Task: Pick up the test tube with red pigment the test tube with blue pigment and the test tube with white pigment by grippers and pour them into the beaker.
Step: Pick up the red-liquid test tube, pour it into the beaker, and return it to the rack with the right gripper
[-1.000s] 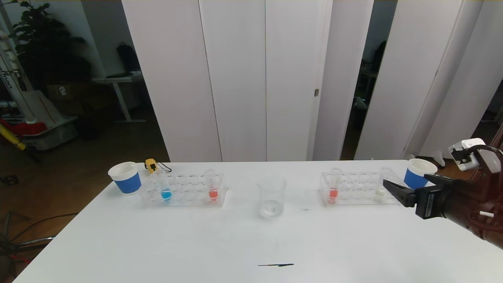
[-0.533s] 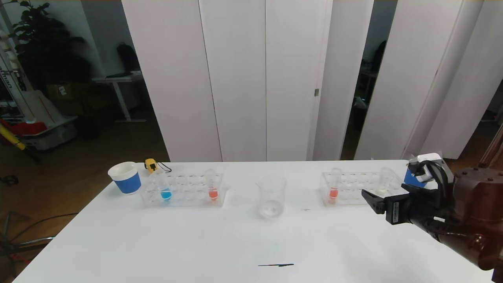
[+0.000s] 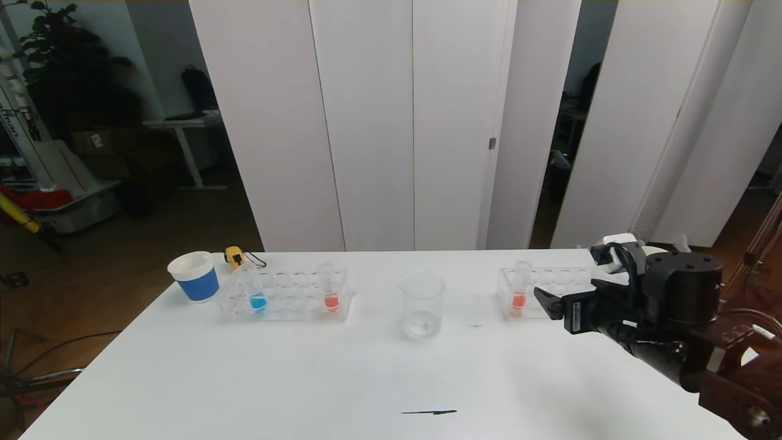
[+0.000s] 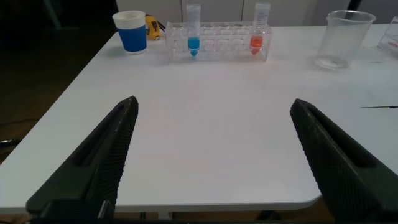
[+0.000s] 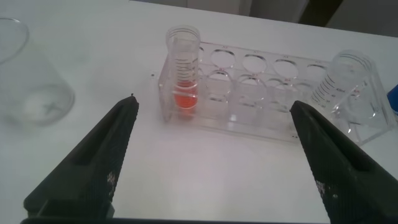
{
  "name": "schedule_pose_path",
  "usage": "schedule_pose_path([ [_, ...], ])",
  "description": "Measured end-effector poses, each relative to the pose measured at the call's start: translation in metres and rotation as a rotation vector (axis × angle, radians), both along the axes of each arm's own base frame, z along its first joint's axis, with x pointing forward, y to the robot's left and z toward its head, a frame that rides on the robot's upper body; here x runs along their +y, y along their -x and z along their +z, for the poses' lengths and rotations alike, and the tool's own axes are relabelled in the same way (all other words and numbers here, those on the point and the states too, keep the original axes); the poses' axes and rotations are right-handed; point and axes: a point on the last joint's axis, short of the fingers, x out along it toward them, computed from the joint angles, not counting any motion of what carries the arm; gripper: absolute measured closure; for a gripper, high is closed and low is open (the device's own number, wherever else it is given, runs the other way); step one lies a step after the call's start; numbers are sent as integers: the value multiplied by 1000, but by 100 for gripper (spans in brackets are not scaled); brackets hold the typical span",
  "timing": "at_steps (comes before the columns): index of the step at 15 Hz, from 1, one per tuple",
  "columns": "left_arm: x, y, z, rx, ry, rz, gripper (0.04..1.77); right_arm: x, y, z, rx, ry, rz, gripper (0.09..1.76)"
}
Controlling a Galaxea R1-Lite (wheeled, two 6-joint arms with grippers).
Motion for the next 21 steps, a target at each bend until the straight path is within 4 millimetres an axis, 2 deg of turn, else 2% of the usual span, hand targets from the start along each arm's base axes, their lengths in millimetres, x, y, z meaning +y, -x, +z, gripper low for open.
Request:
schedule_pose_path([
  [4,0,0,0,0,0,0,6,9,-20,-7,-29,7,-44,10],
  [14,0,0,0,0,0,0,6,35,-51,-42,-85,26,-115,10],
  [21,0,0,0,0,0,0,6,47,-69,-47,-127,18,-126,10],
])
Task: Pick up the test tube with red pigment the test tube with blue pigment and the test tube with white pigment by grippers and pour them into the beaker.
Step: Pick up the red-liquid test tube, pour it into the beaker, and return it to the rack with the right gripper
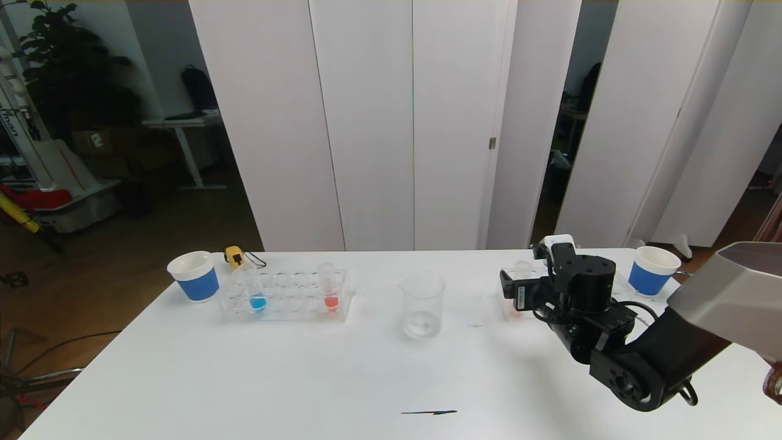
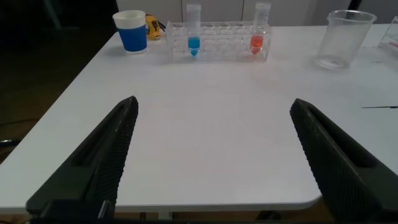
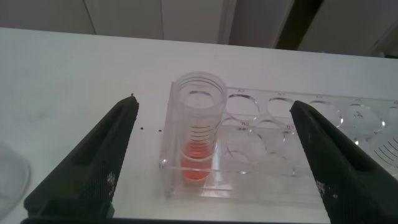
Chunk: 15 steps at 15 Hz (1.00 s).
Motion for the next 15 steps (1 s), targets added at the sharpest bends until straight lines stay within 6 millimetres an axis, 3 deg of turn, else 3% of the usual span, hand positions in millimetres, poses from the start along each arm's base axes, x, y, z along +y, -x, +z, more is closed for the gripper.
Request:
schedule_pose_path([
  [6,0,0,0,0,0,0,6,4,-16,-5,-19,1,-29,10],
  [15,0,0,0,0,0,0,6,11,-18,-14,-6,35,-8,10],
])
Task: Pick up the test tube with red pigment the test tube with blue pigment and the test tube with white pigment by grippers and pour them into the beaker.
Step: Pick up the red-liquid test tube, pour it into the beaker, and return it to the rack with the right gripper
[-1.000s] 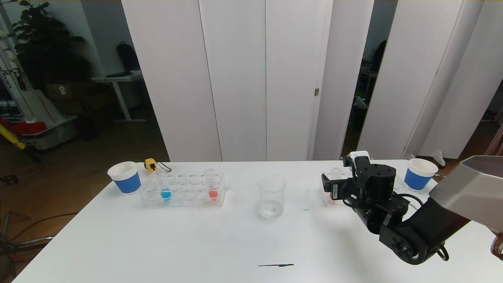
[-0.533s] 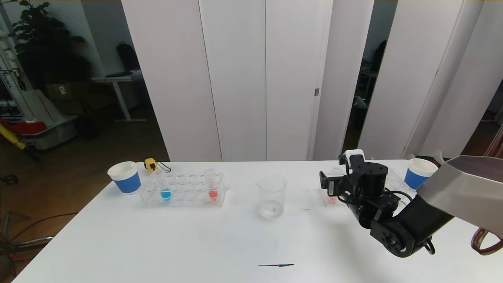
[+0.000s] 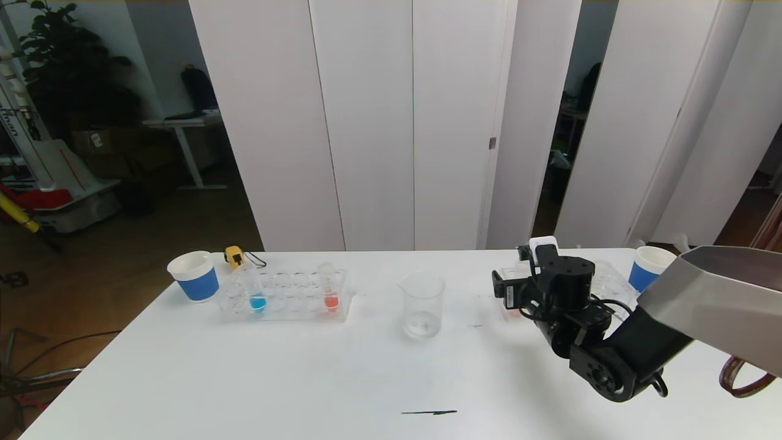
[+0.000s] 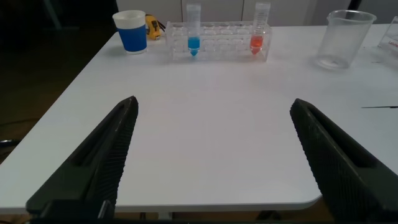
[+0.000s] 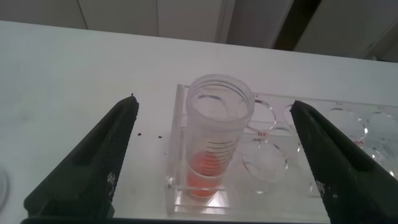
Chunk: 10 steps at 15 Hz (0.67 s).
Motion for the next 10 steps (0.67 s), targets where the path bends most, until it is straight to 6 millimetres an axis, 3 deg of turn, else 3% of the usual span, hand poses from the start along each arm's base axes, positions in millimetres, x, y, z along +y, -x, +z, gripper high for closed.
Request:
schedule_pose_path([
  [10,0,0,0,0,0,1,6,9,7,-2,-2,13,-12,10],
])
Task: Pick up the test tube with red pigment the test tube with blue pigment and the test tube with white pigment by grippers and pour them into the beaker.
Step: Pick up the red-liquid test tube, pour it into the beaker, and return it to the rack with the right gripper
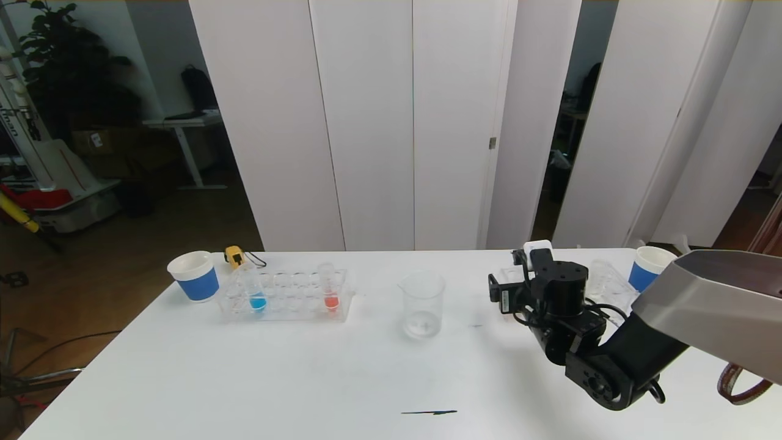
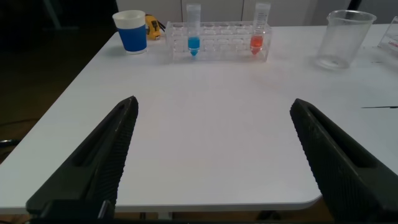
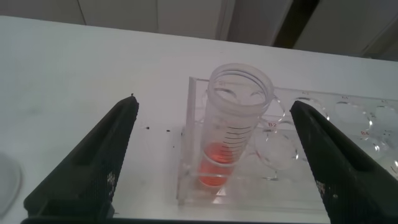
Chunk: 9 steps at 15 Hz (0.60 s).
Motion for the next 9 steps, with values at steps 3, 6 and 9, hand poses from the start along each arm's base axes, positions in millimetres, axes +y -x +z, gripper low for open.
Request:
schedule_pose_path([
  [3,0,0,0,0,0,0,6,0,-2,1,-5,3,1,10],
  [6,0,0,0,0,0,-1,6,0,-4,0,-7,2,0,10],
  [9,0,0,0,0,0,-1,6,-1,-8,-1,-12,-1,-5,10],
])
